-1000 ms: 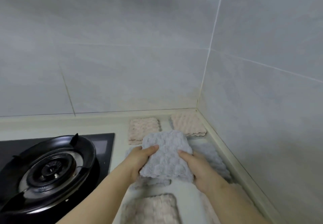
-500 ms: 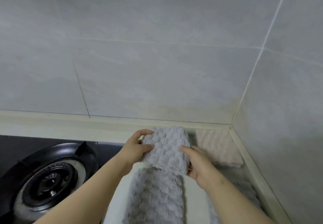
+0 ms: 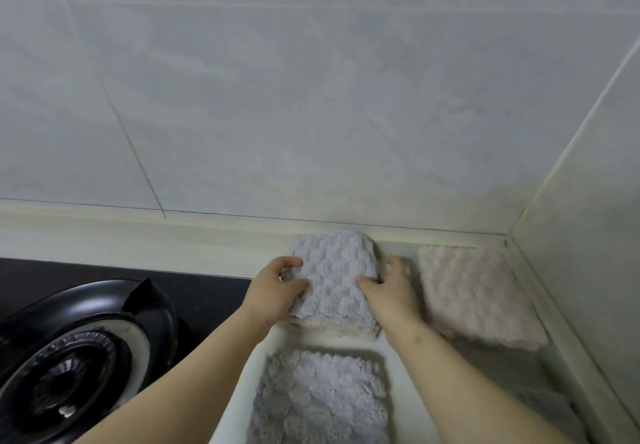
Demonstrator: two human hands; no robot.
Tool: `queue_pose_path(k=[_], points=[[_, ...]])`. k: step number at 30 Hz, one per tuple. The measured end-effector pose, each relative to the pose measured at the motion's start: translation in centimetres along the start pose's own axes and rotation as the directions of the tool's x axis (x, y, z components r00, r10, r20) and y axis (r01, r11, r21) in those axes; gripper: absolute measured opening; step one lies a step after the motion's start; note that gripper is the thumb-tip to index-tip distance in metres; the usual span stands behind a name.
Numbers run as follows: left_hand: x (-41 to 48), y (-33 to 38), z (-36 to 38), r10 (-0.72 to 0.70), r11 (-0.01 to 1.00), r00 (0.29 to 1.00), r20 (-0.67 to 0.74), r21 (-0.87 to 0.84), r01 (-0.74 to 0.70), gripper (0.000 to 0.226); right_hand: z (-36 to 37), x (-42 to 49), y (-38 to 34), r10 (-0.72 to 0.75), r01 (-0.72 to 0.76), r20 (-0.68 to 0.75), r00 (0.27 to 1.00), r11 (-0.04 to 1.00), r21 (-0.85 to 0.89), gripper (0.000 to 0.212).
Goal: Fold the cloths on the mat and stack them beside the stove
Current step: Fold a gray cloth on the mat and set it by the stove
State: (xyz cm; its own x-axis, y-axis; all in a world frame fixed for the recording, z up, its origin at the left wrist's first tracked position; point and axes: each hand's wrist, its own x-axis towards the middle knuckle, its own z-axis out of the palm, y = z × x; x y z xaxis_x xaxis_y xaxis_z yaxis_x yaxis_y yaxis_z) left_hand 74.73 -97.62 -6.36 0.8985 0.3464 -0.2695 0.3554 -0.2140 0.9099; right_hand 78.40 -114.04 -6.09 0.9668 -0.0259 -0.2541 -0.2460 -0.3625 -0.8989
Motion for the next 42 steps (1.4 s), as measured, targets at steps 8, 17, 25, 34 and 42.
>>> queue_pose_path(k=[8, 17, 25, 34, 42], points=[[0.5, -0.7, 1.8, 0.334, 0.553, 0.928, 0.169, 0.762, -0.337, 0.063, 0.2, -0.3, 0.0, -0.346, 0.417, 0.257, 0.902, 0.547, -0.726, 0.052], [1.3, -2.4, 2.9, 0.219, 0.481, 0.969, 0.114, 0.852, -0.209, 0.054, 1.4, 1.1, 1.5, -0.148, 0.310, 0.276, 0.950, 0.555, -0.772, 0.053], [-1.0, -1.1, 1.0, 0.339, 0.604, 0.935, 0.106, 0.737, -0.303, 0.051, 0.1, -2.1, -0.5, -0.188, 0.276, 0.203, 0.961, 0.638, -0.718, 0.054], [-15.3, -0.2, -6.3, 0.327, 0.855, 0.942, -0.075, 0.447, -0.262, 0.033, 1.2, -14.5, -3.6, -0.343, 0.430, 0.262, 0.902, 0.771, -0.470, 0.029], [-26.3, -6.2, -15.9, 0.205, 0.939, 0.925, -0.320, 0.331, -0.094, 0.024, 9.2, -27.0, -4.8, -0.412, 0.571, 0.480, 0.775, 0.782, -0.251, 0.011]])
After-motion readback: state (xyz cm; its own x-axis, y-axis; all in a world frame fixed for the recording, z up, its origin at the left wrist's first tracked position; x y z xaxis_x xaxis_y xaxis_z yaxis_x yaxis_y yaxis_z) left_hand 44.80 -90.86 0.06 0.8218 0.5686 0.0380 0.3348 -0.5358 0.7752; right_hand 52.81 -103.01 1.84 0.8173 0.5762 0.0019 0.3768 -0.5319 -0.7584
